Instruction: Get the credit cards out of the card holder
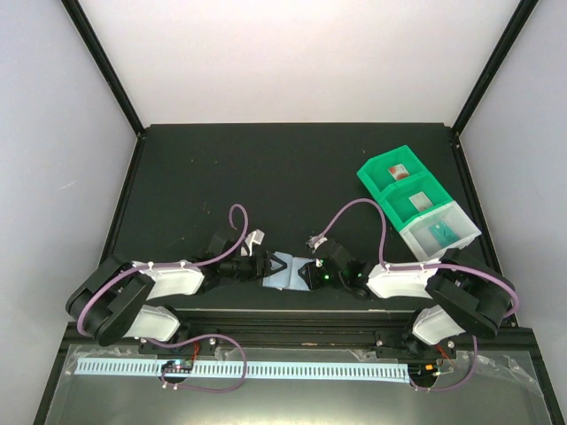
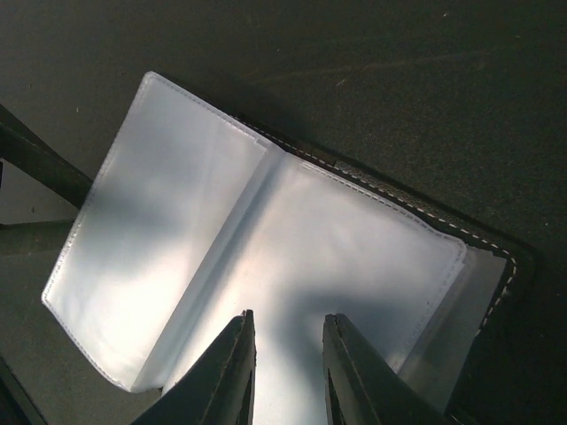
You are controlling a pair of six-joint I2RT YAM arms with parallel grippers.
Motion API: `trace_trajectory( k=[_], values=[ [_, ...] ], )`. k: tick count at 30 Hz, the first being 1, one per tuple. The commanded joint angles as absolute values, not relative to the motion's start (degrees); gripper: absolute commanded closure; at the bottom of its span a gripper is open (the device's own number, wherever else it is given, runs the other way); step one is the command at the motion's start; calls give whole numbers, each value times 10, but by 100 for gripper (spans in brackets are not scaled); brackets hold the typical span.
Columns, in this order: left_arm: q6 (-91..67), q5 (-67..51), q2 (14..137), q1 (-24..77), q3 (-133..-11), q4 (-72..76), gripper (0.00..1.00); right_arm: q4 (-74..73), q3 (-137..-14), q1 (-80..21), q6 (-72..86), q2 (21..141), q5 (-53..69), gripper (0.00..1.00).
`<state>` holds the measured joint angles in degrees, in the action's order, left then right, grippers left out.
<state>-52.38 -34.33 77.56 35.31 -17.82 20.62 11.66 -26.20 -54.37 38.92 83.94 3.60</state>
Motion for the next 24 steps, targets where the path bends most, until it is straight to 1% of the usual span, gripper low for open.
trace_trajectory(
  k=[1, 5, 10, 13, 15, 17, 18, 19, 24],
  values=[
    [-540, -365, 782, 357, -185, 253, 33, 113, -248, -546, 390, 837, 16, 75],
    [-556, -365, 783, 366, -187, 269, 33, 129, -241, -546, 398, 837, 20, 76],
    [-601, -376, 803, 392, -195, 333, 34, 136, -235, -546, 403, 827, 15, 77],
    [-599, -383, 799, 398, -202, 344, 35, 128, -231, -546, 403, 811, 2, 77],
    [-562, -366, 772, 391, -208, 296, 35, 127, -226, -546, 403, 800, -4, 77],
    [-498, -300, 729, 384, -225, 177, 32, 127, -223, -546, 402, 797, -1, 77],
    [-472, -261, 707, 381, -235, 94, 31, 130, -222, -546, 403, 799, 4, 77],
    [-453, -241, 695, 377, -241, 57, 30, 132, -221, -546, 403, 802, 8, 77],
    [-425, -237, 674, 359, -234, 11, 29, 142, -216, -546, 409, 810, 10, 77]
  ],
)
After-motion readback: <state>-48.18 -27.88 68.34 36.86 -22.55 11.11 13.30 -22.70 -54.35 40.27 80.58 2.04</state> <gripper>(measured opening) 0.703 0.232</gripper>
